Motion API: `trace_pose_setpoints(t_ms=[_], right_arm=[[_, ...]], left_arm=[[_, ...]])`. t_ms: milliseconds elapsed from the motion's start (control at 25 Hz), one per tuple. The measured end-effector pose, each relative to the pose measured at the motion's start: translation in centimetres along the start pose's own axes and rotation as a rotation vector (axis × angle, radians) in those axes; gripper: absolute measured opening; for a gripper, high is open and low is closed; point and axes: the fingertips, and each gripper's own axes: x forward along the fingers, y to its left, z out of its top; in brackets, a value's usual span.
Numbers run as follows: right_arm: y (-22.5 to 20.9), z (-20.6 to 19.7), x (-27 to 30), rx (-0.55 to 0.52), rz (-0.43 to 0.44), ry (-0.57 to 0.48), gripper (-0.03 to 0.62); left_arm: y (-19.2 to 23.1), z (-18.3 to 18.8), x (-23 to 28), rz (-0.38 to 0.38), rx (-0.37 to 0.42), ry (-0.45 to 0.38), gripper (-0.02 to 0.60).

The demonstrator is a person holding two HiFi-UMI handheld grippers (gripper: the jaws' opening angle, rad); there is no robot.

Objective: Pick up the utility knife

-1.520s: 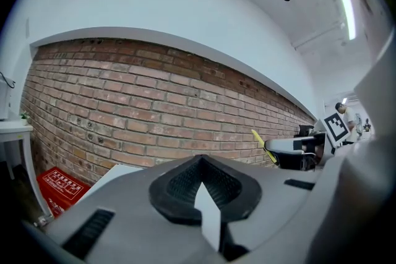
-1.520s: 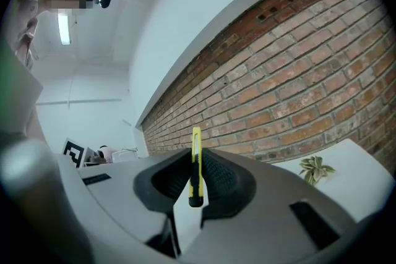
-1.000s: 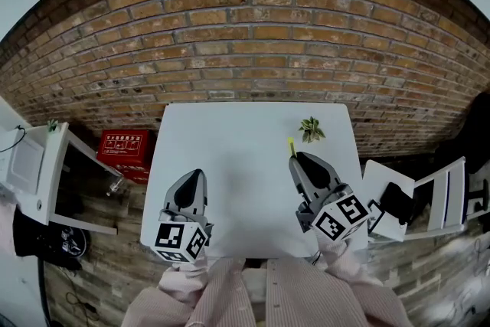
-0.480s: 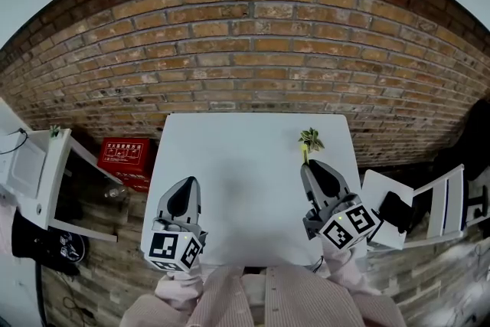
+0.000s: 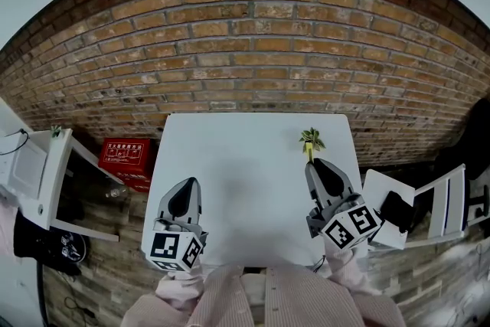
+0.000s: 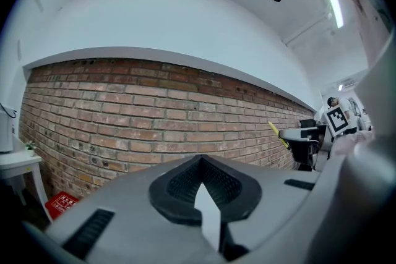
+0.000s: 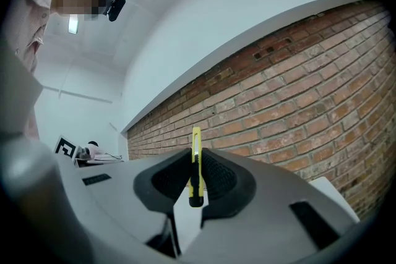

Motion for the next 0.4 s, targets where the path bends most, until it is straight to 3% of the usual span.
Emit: trace_pose_setpoints(t_ms=[400], right_arm=[[-0.78, -0.19, 0.09, -0.013, -0.013, 0.001, 0.054]], left_arm=[[-0.35, -0.54, 0.59, -0.005, 0.024, 0.028, -0.008]])
